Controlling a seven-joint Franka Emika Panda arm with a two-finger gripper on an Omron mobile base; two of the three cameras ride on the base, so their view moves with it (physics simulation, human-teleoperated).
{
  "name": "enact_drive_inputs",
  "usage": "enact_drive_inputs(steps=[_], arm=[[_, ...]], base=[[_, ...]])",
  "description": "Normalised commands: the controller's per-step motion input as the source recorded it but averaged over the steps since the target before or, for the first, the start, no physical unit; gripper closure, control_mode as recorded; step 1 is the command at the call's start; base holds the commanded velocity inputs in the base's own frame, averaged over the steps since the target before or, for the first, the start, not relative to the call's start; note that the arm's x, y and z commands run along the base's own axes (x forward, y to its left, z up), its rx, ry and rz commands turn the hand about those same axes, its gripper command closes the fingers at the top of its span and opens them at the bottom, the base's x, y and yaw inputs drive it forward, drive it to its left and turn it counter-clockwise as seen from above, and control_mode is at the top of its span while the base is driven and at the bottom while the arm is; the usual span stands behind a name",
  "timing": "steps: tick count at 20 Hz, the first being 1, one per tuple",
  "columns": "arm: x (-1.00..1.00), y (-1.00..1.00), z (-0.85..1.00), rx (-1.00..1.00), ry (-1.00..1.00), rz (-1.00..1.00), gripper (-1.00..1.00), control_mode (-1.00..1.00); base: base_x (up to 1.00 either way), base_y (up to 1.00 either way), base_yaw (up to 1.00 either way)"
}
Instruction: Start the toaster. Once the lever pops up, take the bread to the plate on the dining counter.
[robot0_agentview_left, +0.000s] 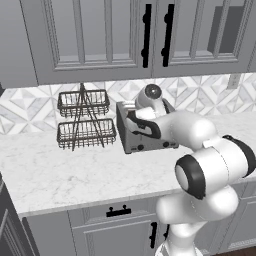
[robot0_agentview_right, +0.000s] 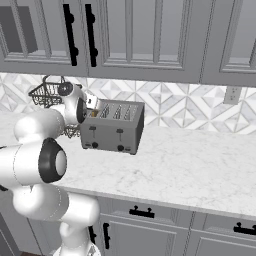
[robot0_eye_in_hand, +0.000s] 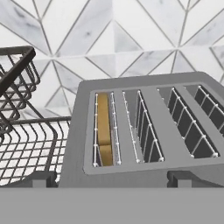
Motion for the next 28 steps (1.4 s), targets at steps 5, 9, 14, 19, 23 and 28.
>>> enact_drive_inputs(steps=[5,9,14,19,23,28], arm=[[0.12,0.0,-0.03,0.0,0.0,0.0,-1.0,-1.0],[0.12,0.06,-0.02,0.0,0.0,0.0,-1.0,-1.0],[0.17,0.05,-0.09,0.0,0.0,0.0,-1.0,-1.0],[0.16,0.0,-0.05,0.0,0.0,0.0,-1.0,-1.0],[0.13,0.0,-0.11,0.0,0.0,0.0,-1.0,-1.0],[0.1,0.0,-0.11,0.0,0.0,0.0,-1.0,-1.0]], base=[[0.0,0.0,0.0],[0.0,0.0,0.0],[0.0,0.0,0.0],[0.0,0.0,0.0],[0.0,0.0,0.0],[0.0,0.0,0.0]])
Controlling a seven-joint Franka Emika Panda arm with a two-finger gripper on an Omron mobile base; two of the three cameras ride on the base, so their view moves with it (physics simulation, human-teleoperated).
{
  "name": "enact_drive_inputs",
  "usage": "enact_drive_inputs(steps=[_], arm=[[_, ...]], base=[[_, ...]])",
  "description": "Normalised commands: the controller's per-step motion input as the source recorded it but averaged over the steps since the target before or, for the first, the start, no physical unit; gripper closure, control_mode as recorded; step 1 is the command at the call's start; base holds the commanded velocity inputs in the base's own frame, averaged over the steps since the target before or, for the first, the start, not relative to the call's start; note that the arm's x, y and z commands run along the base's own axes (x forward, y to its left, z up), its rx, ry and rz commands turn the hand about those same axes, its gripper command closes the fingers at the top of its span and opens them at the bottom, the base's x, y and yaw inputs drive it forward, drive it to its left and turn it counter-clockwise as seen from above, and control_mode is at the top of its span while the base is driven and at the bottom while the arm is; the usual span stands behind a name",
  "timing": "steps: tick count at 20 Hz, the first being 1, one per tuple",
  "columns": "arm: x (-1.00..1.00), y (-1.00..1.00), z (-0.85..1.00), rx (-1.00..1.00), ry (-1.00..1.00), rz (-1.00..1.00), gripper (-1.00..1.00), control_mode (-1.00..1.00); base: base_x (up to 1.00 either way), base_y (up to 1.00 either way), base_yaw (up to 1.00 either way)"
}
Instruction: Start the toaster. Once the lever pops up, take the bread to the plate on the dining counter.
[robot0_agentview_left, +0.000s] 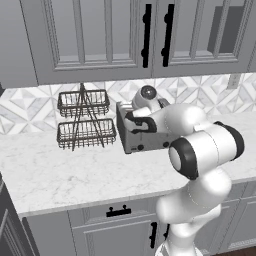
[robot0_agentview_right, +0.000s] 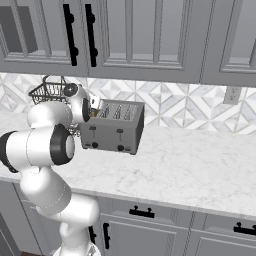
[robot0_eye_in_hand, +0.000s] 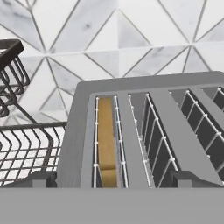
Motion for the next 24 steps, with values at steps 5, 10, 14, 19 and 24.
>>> enact_drive_inputs(steps=[5,10,14,19,24], arm=[[0.06,0.01,-0.02,0.0,0.0,0.0,-1.0,-1.0],[0.14,0.0,0.0,0.0,0.0,0.0,-1.0,-1.0],[0.12,0.0,-0.02,0.0,0.0,0.0,-1.0,-1.0],[0.05,0.0,-0.04,0.0,0.0,0.0,-1.0,-1.0],[0.01,0.0,-0.07,0.0,0.0,0.0,-1.0,-1.0]], base=[[0.0,0.0,0.0],[0.0,0.0,0.0],[0.0,0.0,0.0],[0.0,0.0,0.0],[0.0,0.0,0.0]])
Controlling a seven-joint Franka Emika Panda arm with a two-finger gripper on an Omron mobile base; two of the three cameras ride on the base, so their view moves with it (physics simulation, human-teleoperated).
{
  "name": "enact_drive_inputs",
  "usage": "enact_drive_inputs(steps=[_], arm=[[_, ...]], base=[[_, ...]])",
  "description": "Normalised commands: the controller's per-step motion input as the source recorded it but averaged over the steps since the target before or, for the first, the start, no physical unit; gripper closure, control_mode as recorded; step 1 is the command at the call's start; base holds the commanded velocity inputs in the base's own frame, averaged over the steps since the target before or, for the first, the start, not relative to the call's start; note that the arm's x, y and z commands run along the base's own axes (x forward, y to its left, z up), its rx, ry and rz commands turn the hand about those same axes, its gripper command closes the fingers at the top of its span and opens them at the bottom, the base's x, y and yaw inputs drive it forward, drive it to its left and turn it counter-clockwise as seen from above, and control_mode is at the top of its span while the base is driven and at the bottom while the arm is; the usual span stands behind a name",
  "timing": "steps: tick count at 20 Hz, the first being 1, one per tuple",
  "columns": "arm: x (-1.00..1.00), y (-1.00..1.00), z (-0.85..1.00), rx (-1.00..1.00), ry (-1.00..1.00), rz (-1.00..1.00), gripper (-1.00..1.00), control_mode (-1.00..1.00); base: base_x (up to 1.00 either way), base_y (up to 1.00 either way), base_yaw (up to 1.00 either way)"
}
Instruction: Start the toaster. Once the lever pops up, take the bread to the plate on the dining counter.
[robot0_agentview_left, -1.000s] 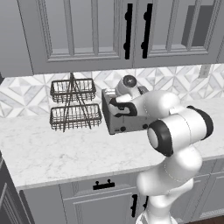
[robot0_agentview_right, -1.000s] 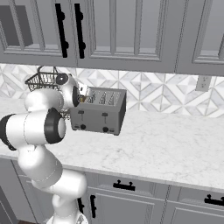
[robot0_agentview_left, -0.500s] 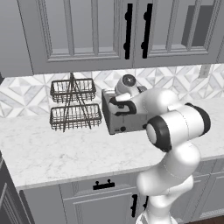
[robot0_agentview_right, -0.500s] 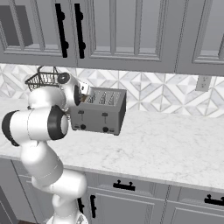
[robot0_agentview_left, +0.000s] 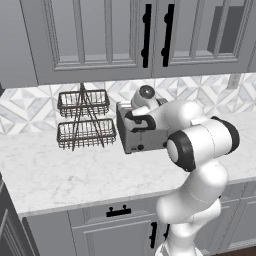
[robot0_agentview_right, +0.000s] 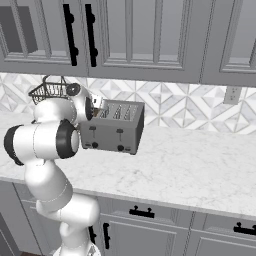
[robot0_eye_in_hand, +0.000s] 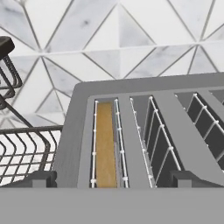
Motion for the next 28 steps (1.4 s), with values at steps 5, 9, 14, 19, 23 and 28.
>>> enact_drive_inputs(steps=[5,9,14,19,23,28], arm=[[0.0,0.0,-0.08,0.0,0.0,0.0,-1.0,-1.0],[0.0,0.0,-0.02,0.0,0.0,0.0,-1.0,-1.0],[0.0,0.0,0.0,0.0,0.0,0.0,1.0,-1.0],[0.0,0.0,0.0,0.0,0.0,0.0,1.0,-1.0],[0.0,0.0,0.0,0.0,0.0,0.0,1.0,-1.0],[0.0,0.0,0.0,0.0,0.0,0.0,1.0,-1.0]], base=[[0.0,0.0,0.0],[0.0,0.0,0.0],[0.0,0.0,0.0],[0.0,0.0,0.0],[0.0,0.0,0.0],[0.0,0.0,0.0]])
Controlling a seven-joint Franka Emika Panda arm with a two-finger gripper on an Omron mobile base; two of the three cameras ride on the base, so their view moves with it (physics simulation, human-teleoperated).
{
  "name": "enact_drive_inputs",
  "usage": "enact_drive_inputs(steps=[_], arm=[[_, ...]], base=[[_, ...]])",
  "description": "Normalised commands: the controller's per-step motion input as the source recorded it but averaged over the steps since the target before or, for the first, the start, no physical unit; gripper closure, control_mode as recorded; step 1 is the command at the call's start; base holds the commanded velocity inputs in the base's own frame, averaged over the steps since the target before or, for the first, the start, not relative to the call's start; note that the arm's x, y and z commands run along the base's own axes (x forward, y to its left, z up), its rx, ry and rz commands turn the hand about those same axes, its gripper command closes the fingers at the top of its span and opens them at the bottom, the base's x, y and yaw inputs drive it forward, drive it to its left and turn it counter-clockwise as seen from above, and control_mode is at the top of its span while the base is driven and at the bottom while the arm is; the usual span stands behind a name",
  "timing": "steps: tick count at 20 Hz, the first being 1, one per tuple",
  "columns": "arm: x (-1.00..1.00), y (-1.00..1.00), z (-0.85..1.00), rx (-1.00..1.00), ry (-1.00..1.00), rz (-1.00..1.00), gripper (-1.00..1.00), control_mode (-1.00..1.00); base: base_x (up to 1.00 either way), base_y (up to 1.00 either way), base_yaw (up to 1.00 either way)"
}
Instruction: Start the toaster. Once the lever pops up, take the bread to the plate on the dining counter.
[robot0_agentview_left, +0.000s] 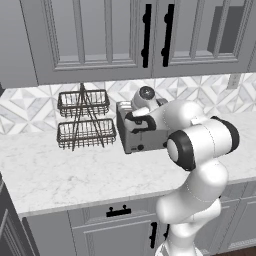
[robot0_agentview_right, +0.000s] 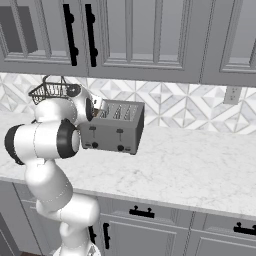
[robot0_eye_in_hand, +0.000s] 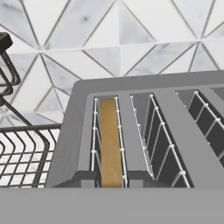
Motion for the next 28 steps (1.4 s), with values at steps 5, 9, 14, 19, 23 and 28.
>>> enact_drive_inputs(steps=[5,9,14,19,23,28], arm=[[0.0,0.0,0.01,0.0,-0.09,0.0,1.0,-1.0],[-0.08,0.0,0.1,0.0,-0.18,0.0,1.0,-1.0],[-0.21,0.06,0.24,-0.01,-0.12,0.0,1.0,-1.0],[-0.14,0.15,0.5,-0.02,-0.04,0.0,1.0,-1.0],[-0.1,0.01,0.46,0.0,-0.01,0.0,1.0,-1.0],[-0.25,0.0,0.26,0.0,0.0,0.0,1.0,-1.0]], base=[[0.0,0.0,0.0],[0.0,0.0,0.0],[0.0,0.0,0.0],[0.0,0.0,0.0],[0.0,0.0,0.0],[0.0,0.0,0.0]])
